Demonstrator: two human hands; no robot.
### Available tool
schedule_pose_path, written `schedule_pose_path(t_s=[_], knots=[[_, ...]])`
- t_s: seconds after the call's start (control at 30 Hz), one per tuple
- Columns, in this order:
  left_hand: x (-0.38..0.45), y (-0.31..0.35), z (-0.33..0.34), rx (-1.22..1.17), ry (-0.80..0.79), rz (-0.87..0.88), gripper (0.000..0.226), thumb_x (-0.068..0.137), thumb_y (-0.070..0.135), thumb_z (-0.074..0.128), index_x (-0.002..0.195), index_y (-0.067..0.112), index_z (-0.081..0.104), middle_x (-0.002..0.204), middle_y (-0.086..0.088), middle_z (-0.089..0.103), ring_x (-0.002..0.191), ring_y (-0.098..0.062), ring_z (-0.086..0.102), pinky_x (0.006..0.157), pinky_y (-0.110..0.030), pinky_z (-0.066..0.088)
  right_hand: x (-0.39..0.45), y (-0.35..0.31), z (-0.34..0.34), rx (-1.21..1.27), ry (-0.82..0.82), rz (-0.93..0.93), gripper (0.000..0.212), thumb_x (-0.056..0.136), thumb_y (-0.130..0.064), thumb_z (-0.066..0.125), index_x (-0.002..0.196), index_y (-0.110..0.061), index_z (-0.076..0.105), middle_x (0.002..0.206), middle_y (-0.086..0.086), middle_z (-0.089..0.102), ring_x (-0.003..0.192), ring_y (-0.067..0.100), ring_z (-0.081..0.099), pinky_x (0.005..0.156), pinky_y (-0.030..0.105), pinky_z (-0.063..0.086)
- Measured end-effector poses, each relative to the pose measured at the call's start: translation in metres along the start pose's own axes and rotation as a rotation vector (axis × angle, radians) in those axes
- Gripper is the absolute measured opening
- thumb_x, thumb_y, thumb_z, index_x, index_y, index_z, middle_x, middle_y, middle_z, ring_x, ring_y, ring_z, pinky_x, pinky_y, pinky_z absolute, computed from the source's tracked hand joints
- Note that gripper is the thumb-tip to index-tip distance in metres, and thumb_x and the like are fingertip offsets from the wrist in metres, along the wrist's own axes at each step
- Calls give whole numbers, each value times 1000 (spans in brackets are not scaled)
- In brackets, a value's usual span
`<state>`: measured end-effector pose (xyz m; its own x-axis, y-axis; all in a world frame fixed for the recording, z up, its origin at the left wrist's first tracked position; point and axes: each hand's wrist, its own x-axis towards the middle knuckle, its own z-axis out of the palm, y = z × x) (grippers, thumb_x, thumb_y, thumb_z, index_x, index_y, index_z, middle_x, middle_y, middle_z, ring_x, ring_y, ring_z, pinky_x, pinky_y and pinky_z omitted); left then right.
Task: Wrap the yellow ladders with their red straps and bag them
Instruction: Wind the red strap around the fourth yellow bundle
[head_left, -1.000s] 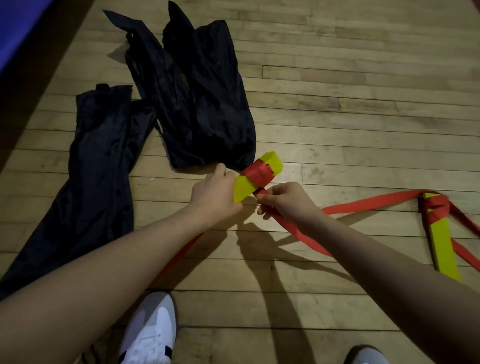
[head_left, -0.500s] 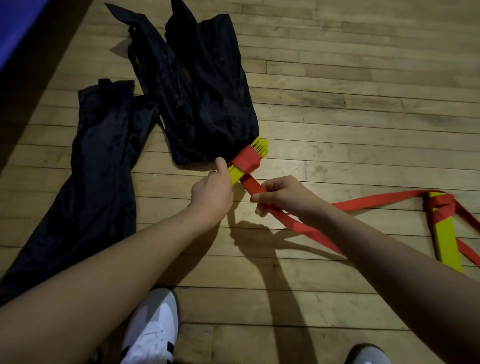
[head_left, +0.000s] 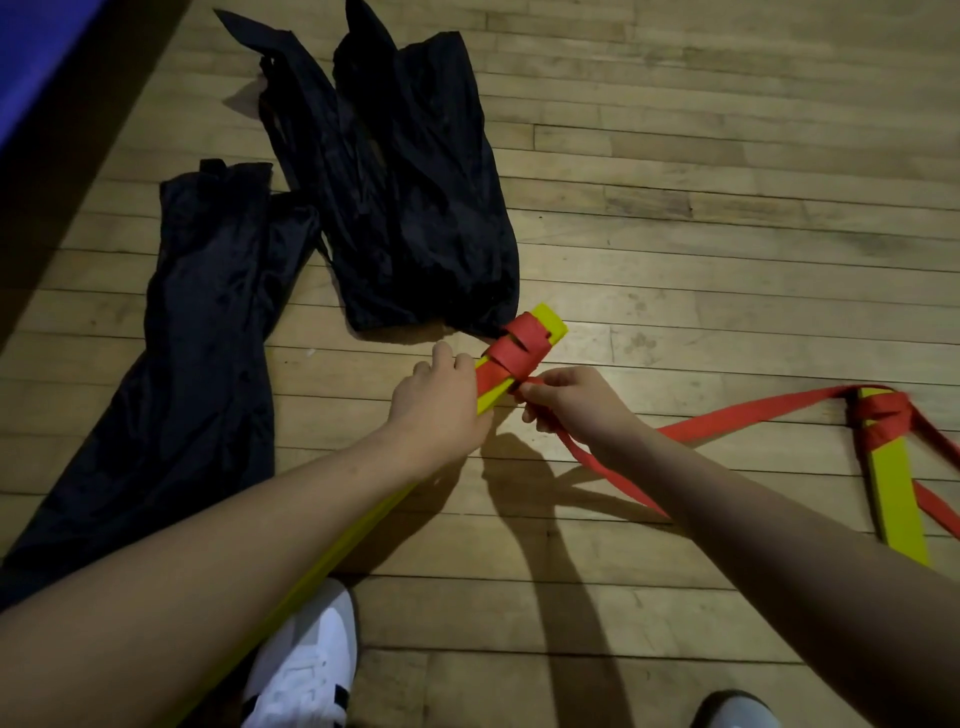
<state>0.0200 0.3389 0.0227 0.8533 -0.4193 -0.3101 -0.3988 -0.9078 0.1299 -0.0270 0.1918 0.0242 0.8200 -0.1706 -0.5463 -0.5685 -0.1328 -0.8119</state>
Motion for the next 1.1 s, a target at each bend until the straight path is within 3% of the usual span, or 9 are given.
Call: schedule_pose_path(t_s=[0.07,0.2,0.43,0.57,0.73,0.87,1.0,1.1], knots=[[-1,-5,5,-62,39,3,56,88,42,62,129,14,36,124,-11,38,103,-27,53,76,-32,44,0,-2,0,-5,-28,-16,24,95,-5,53,98,17,62,65,10,59,51,10,50,48,14,40],[2,-14,2,-384,-98,-38,49,86,39,65,113,19,31,101,-5,54,80,-23,58,63,-33,46,-1,-4,-5,-31,-124,-27,20,94,-4,56,96,14,63,73,17,66,53,10,58,53,16,47],[16,-12,-4,-71,-57,81,57,91,33,58,132,14,25,98,-7,54,78,-25,57,64,-34,45,-2,-1,-10,-169,-243,-7,19,93,-6,59,97,12,63,85,21,72,69,23,69,76,32,56],[27,-12,2,72,30,39,65,93,34,58,140,13,19,118,-13,52,98,-30,61,73,-37,50,-5,-7,-9,-108,-225,-27,16,93,-4,58,95,12,61,86,24,71,65,20,68,60,18,52],[33,-7,9,70,79,-6,65,94,43,54,139,11,21,124,-17,47,109,-34,55,82,-39,47,-2,-10,1,171,-83,-27,10,92,3,55,85,6,61,73,18,65,51,13,61,52,17,48],[19,-2,18,-38,29,74,53,93,44,52,129,13,30,119,-12,46,105,-30,55,79,-39,45,2,-8,4,204,12,-63,12,90,4,57,80,8,61,64,16,62,46,11,56,48,18,45],[22,-11,8,-27,111,85,55,85,36,65,127,16,35,119,-7,46,106,-27,53,74,-34,42,1,6,2,166,-2,-49,21,90,-3,59,70,0,59,60,14,60,51,17,52,52,24,43],[21,-13,5,-156,63,27,54,85,29,65,126,17,31,110,-8,49,93,-26,57,66,-33,44,0,4,-2,118,-47,-53,22,91,-7,60,70,-1,58,60,14,61,47,12,52,47,17,40]])
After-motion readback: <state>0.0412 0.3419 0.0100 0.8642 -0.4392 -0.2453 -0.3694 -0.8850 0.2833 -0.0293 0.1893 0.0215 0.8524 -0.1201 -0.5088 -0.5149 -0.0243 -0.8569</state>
